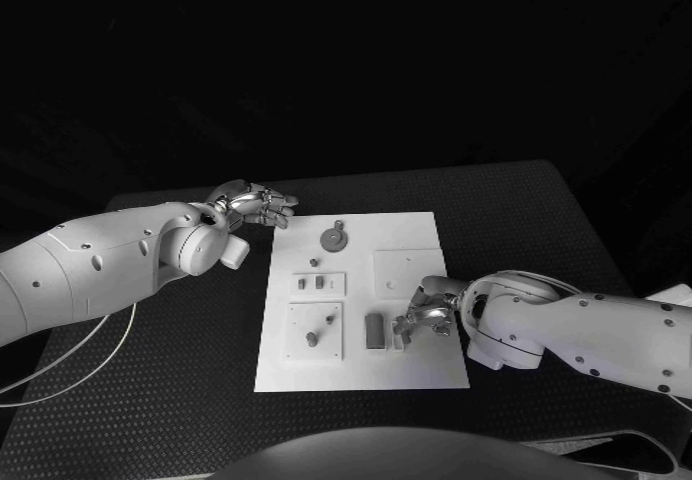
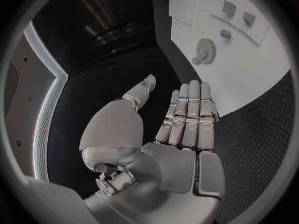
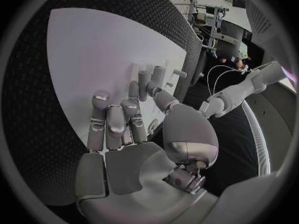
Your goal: Assemble the parts on the task board
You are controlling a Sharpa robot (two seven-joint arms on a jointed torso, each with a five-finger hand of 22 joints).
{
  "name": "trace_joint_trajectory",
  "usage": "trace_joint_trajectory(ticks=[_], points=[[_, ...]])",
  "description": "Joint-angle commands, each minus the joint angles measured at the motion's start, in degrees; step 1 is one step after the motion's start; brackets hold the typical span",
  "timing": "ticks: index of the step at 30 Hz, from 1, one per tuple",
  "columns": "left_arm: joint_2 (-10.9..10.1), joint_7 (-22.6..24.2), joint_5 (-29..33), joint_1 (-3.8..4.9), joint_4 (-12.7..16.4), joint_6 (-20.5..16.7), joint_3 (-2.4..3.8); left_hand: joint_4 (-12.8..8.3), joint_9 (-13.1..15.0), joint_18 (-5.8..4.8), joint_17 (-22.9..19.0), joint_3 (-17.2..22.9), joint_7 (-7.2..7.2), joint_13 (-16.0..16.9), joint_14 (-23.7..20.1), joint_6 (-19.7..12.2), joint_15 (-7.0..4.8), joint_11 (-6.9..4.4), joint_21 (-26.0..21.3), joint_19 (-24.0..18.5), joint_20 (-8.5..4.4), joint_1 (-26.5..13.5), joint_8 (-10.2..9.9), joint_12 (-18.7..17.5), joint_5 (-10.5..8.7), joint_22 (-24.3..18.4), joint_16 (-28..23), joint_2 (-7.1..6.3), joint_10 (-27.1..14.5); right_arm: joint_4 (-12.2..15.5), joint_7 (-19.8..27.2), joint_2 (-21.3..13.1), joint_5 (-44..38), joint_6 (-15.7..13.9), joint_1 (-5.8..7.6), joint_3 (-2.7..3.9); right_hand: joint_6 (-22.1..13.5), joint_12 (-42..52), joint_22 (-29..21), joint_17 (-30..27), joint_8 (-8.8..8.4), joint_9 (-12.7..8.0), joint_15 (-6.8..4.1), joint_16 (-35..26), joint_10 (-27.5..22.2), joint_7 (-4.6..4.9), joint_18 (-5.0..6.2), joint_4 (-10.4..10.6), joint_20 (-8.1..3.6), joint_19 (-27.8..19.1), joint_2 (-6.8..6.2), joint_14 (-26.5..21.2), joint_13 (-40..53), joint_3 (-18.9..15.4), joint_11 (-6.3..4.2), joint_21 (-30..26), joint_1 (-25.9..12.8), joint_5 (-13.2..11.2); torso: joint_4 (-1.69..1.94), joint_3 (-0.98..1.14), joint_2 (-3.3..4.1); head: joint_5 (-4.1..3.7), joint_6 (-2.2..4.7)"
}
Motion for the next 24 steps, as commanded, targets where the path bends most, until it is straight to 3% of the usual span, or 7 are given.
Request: trace_joint_trajectory(ticks=[1,11,24], points=[[0.1,0.3,-0.2,0.08,0.1,0.2,0.03,0.0,-0.1,0.50,0.1,-0.2,-0.14,-0.1,-0.1,-0.4,0.38,-0.01,0.2,-0.4,0.13,-0.4,0.2,0.2,-0.19,-0.1,-0.3,-0.25,-0.3,-0.5,0.0,0.4,1.6,-1.0,-0.14,-0.02,0.1,0.0,0.7,0.0,0.09,0.0,-0.07,0.1,0.6,0.38,0.43,-0.1,-0.16,0.4,2.09,0.2,-0.1,-0.2,-0.31,0.3,1.9,0.4,-0.01,0.03,0.01,0.04,0.00],[0.0,0.3,-0.3,0.08,0.1,0.2,0.03,0.0,-0.1,0.50,0.1,-0.3,-0.14,-0.1,0.0,-0.4,0.38,-0.01,0.2,-0.4,0.13,-0.4,0.2,0.2,-0.19,-0.1,-0.3,-0.25,-0.3,-1.5,-0.1,1.2,1.6,1.3,-1.10,-0.02,0.1,0.0,0.7,-0.1,0.07,-0.1,-0.09,0.0,0.6,0.39,0.43,0.0,-0.17,0.4,2.12,0.2,-0.1,-0.3,-0.30,0.3,1.8,0.4,0.00,0.04,0.02,0.37,-0.26],[0.0,0.3,-0.3,0.08,0.1,0.2,0.03,0.0,-0.1,0.50,0.2,-0.3,-0.14,-0.1,0.0,-0.4,0.39,-0.01,0.2,-0.4,0.13,-0.4,0.2,0.2,-0.19,-0.1,-0.3,-0.26,-0.3,-1.4,-0.1,1.0,0.9,1.2,-1.25,-0.02,0.2,0.0,0.7,0.1,0.06,-0.1,-0.12,0.0,0.7,0.38,0.43,0.0,-0.19,0.4,2.25,0.4,0.0,-0.3,-0.31,0.3,1.7,0.4,-0.04,0.04,0.00,0.59,-0.40]])
